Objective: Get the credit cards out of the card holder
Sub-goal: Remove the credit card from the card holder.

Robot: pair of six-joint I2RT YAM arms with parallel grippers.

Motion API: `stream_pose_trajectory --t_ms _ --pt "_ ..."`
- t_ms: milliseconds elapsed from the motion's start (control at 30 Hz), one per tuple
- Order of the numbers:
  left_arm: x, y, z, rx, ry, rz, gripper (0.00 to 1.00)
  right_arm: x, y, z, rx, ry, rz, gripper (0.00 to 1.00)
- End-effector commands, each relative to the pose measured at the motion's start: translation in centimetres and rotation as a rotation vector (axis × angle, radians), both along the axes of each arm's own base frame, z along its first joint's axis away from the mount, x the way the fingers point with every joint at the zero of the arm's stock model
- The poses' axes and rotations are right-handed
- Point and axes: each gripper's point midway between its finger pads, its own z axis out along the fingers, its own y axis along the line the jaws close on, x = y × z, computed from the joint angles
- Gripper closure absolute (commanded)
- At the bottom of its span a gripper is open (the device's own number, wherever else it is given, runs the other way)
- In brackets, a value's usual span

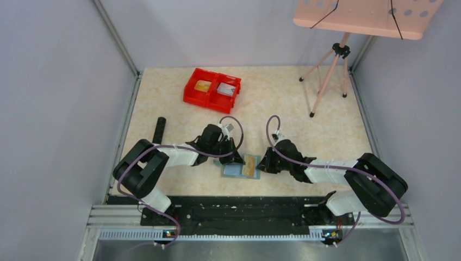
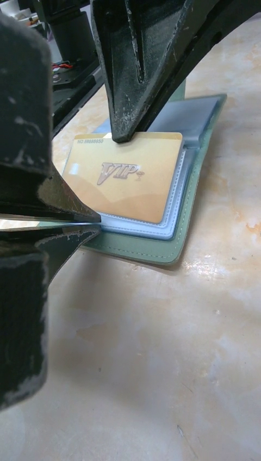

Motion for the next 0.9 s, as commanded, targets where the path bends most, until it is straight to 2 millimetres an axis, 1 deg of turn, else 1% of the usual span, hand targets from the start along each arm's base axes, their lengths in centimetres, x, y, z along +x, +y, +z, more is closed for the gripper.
stream_pose_trajectory --t_ms 0,133,333,567,600,667,700,733,867 --pt "-0.4 -0.8 2.1 -0.1 -0.038 -0.07 1.0 -0.6 -1.9 -2.4 -0.092 0.042 -0.033 0.95" --pt "-0.3 -0.9 2.3 -0.109 -0.044 -0.072 1.0 -0.6 -1.8 -2.3 -0.09 0.038 -0.03 0.95" --pt "-0.1 -0.6 2.0 -0.099 -0.033 -0.059 1.0 -0.5 -1.8 -2.3 -0.093 0.037 -0.029 0.95" --pt "0.5 0.5 2.0 -0.098 -0.027 -0.049 1.0 -0.4 -1.9 -2.4 -0.101 0.038 -0.032 0.95" --pt "0.6 0.6 2.0 -0.095 -0.028 -0.045 1.0 -0.4 -1.9 -2.4 -0.101 0.038 -0.03 0.95" --pt "0.8 0.7 2.0 -0.087 -0.029 -0.041 0.95 -0.4 -1.9 -2.3 -0.099 0.037 -0.027 0.95" --pt "0.8 0.6 2.0 -0.091 -0.03 -0.044 0.96 -0.3 -1.8 -2.2 -0.097 0.035 -0.028 0.95" --pt "0.7 0.6 2.0 -0.096 -0.028 -0.05 1.0 -0.3 -1.8 -2.2 -0.098 0.033 -0.027 0.95" --pt "0.6 0.3 1.9 -0.114 -0.015 -0.055 1.0 -0.2 -1.7 -2.1 -0.096 0.029 -0.023 0.95"
